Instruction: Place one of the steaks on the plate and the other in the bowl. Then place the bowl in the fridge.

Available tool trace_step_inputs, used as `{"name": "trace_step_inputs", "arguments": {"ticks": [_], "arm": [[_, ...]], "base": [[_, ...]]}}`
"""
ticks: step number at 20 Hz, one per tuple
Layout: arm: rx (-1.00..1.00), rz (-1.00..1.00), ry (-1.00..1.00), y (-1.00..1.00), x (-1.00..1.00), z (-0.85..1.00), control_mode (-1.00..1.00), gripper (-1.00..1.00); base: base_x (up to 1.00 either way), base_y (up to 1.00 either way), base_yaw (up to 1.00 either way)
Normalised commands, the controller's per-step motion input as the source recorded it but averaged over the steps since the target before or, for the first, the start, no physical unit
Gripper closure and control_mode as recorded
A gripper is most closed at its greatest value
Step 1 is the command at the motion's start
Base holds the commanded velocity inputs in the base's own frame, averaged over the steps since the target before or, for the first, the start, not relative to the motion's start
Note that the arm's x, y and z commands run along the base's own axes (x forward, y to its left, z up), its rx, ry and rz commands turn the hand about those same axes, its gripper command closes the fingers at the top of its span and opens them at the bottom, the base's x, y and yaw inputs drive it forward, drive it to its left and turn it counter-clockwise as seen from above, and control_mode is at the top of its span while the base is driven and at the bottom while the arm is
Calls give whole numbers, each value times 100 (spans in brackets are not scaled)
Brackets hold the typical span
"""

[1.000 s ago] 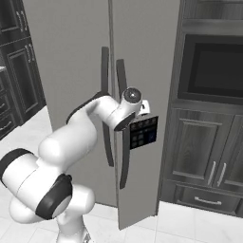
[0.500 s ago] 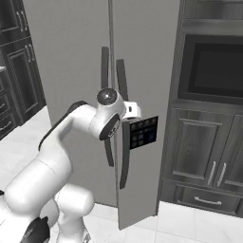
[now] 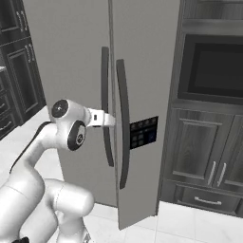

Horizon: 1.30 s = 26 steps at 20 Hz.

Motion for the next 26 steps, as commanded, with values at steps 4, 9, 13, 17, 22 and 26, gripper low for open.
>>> {"name": "trace_step_inputs", "arguments": {"ticks": [4,9,13,17,22,26], "arm": [[-6,-49,-5,91,80,0,-100,-100],[-19,-36,18,58,100,0,-100,-100],[-8,-19,57,-18,91,3,-100,-100],[-9,-7,75,-53,61,4,-100,-100],[-12,0,47,-33,9,-12,-100,-100],[-20,-12,39,-24,-38,-4,-100,-100]], "base": [[0,0,0],[0,0,0],[0,0,0],[0,0,0],[0,0,0],[0,0,0]]}}
